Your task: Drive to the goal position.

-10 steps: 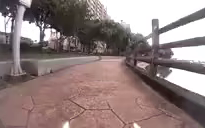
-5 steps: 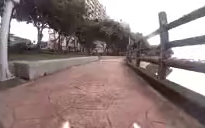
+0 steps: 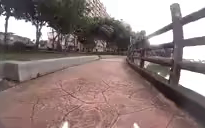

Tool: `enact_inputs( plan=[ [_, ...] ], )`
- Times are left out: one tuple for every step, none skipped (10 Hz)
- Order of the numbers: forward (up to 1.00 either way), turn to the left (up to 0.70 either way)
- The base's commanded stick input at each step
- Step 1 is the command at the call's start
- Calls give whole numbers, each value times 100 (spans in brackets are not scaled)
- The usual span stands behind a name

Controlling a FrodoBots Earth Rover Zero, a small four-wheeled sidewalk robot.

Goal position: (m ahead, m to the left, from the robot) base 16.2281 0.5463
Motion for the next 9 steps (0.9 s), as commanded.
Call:
enact_inputs(
  plan=[
    [70, 0],
    [70, 0],
    [70, 0],
    [70, 0],
    [70, 0],
    [70, 0],
    [70, -5],
    [70, -11],
    [70, -18]
  ],
)
